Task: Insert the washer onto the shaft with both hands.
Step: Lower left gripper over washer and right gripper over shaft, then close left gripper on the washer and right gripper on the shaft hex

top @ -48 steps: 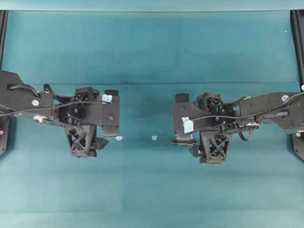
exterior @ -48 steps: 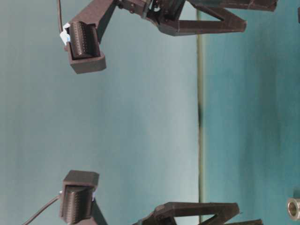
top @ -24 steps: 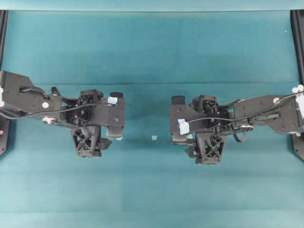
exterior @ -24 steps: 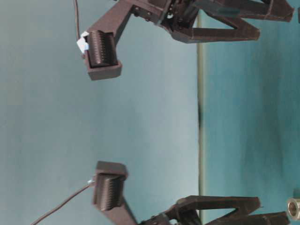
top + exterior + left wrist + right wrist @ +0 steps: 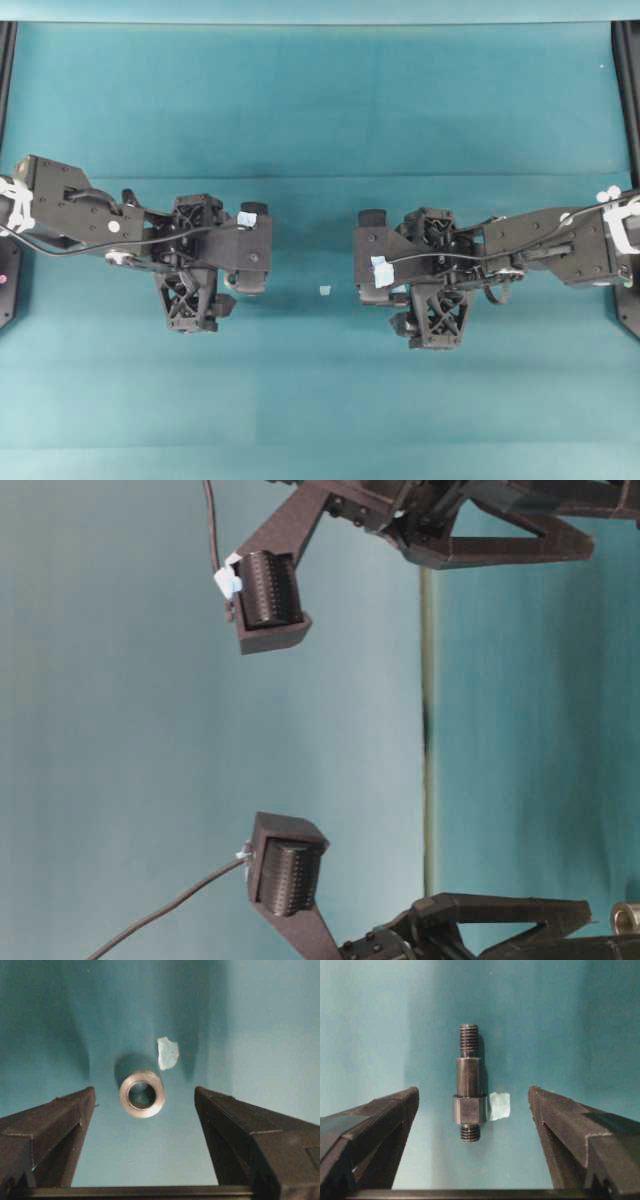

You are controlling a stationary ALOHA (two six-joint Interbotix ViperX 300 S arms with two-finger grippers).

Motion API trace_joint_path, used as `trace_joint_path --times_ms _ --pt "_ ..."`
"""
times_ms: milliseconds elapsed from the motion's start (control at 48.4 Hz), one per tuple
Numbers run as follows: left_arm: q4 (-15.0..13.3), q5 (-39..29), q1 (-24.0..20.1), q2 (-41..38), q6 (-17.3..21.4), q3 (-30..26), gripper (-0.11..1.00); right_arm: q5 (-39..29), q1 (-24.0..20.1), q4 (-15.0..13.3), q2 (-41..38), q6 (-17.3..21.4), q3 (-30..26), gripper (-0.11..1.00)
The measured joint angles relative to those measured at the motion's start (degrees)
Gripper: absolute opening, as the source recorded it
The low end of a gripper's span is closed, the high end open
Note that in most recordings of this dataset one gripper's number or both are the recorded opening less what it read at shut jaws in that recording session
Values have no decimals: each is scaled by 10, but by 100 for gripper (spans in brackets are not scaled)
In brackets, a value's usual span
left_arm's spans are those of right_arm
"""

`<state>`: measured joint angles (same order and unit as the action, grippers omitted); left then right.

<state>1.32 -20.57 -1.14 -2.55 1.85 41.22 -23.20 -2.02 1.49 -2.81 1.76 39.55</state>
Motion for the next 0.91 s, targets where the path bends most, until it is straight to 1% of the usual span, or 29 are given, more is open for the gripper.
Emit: trace_joint_path --times_ms 392,909 --pt "0 12 -4 -18 0 1 88 7 1 0 -12 -1 4 95" --pt "2 17 -6 -21 0 3 88 20 1 0 -20 0 6 95"
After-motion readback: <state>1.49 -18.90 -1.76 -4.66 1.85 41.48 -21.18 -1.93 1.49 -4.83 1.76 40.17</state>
